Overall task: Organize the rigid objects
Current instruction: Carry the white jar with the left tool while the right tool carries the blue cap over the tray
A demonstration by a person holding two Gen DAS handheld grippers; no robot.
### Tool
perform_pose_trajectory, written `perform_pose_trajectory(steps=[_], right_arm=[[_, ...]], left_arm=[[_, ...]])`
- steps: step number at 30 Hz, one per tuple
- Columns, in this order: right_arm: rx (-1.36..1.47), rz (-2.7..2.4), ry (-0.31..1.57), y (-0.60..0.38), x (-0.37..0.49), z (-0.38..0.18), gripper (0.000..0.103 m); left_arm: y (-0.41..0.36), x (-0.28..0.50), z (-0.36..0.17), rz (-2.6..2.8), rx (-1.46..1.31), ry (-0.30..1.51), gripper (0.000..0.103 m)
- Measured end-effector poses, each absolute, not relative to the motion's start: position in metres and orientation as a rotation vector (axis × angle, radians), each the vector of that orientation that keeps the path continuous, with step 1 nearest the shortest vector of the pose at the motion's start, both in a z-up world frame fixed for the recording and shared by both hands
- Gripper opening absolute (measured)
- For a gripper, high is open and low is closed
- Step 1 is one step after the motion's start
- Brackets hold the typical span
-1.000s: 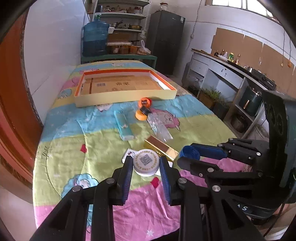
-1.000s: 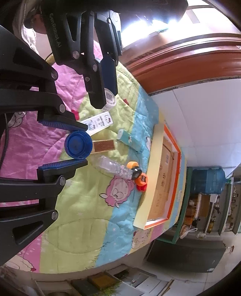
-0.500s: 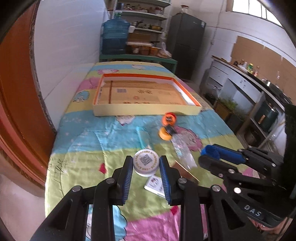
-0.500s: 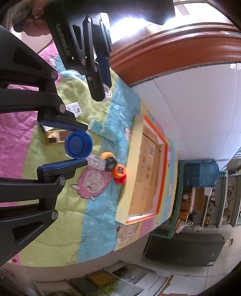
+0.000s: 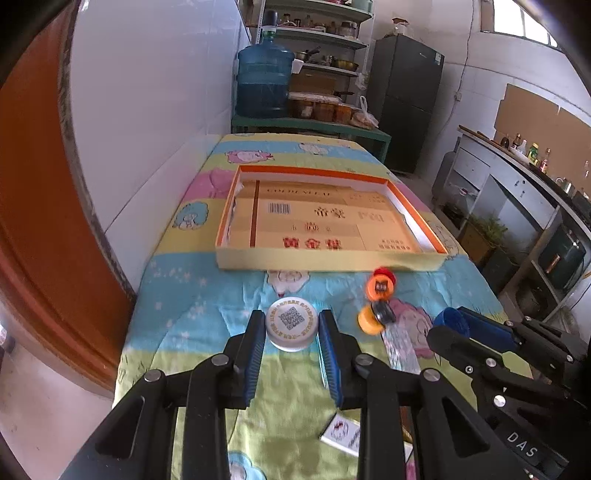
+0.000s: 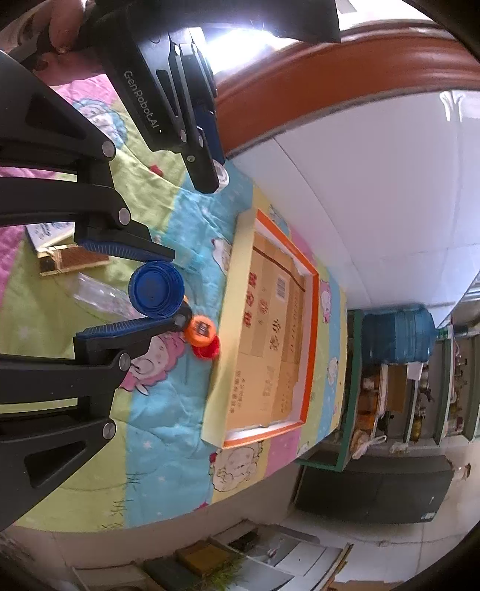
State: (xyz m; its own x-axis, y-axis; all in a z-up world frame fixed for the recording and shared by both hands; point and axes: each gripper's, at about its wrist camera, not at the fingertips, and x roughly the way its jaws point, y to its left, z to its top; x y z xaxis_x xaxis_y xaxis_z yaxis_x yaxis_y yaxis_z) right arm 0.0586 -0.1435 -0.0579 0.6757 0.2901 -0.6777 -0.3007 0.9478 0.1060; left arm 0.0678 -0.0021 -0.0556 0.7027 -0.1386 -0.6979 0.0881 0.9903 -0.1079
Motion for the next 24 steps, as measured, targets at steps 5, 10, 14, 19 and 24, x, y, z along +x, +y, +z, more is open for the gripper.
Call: perform_pose_trajectory(steps=[5,10,14,19,24], right_arm=[[0.005,0.318,0.75,-0.153,0.079,-0.051,0.031],[-0.001,0.304,0.742,-0.159,0.098,-0.045,0.031],[0.014,0.299,0.752,-0.167,0.118,-0.043,0.031],[0.005,0.281,0.757,-0.174,0.14,-0.041,0.031],[0.013,0.266,0.771,-0.182,0.165,-0.039,0.031]], left_arm=[[-0.007,0.086,-0.05,-0.112,-0.048,0.767,0.03],[-0.011,0.108,-0.044,-0.097,-0.037,0.763,0.03],[-0.016,0.128,-0.04,-0.087,-0.027,0.765,0.03],[-0.017,0.154,-0.037,-0.069,-0.032,0.773,0.03],[-0.018,0.181,-0.038,-0.046,-0.027,0.785,0.03]])
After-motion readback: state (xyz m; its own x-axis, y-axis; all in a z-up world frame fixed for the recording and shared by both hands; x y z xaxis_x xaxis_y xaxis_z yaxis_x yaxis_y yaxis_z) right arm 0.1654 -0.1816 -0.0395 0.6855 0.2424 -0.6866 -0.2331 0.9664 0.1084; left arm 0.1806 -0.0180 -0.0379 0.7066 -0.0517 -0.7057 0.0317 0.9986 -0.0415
